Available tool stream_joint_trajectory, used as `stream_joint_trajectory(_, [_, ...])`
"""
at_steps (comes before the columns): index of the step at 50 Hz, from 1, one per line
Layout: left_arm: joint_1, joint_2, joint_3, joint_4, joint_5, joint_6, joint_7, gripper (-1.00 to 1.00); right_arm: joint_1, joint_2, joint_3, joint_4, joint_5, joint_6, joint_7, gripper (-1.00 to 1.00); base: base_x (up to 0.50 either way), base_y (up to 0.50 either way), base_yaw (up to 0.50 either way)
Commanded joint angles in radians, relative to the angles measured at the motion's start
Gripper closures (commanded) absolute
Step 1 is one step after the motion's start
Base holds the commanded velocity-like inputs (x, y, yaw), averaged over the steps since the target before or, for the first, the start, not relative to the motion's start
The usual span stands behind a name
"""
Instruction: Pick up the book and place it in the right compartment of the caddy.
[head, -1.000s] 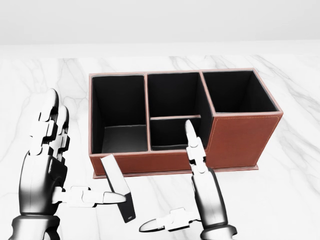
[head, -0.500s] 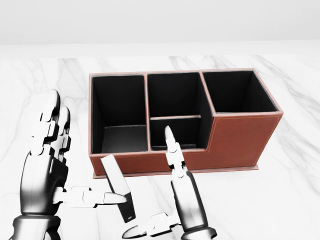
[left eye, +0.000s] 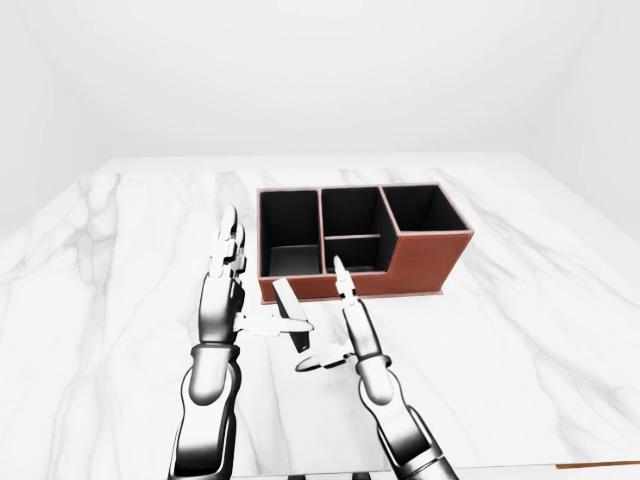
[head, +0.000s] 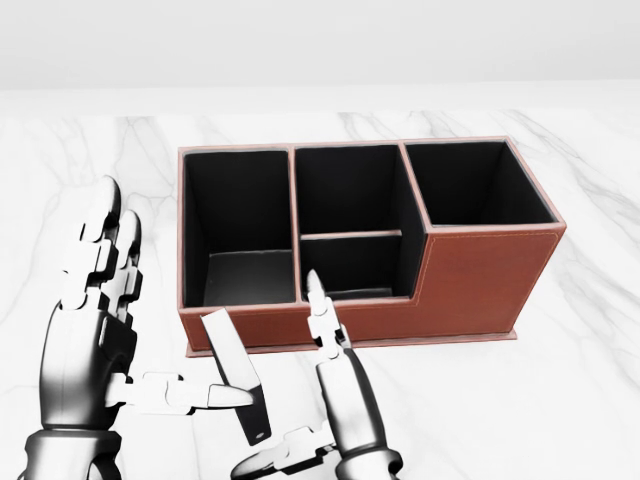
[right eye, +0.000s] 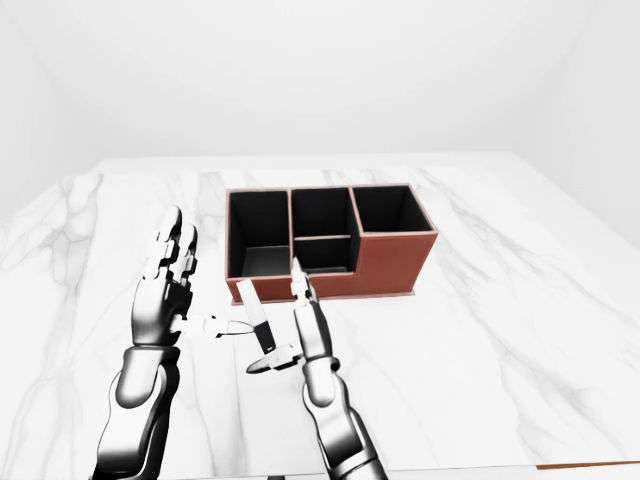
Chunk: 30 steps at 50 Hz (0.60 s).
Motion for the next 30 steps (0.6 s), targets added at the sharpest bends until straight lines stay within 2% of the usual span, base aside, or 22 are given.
stream_joint_trajectory(1, [-0.001, 0.003, 0.0, 0.012, -0.008, 0.0, -0.007, -1.0, -0.043, 0.018, -0.024, 0.104, -0.013, 0.0, -0.013, -1.0, 0.0, 0.0, 0.0])
stream_joint_trajectory(30, [0.0, 0.003, 0.0, 0.012, -0.013, 0.0, -0.01, -1.0, -0.079, 0.069, -0.003, 0.236, -0.08, 0.0, -0.051, -1.0, 0.0, 0.0, 0.0])
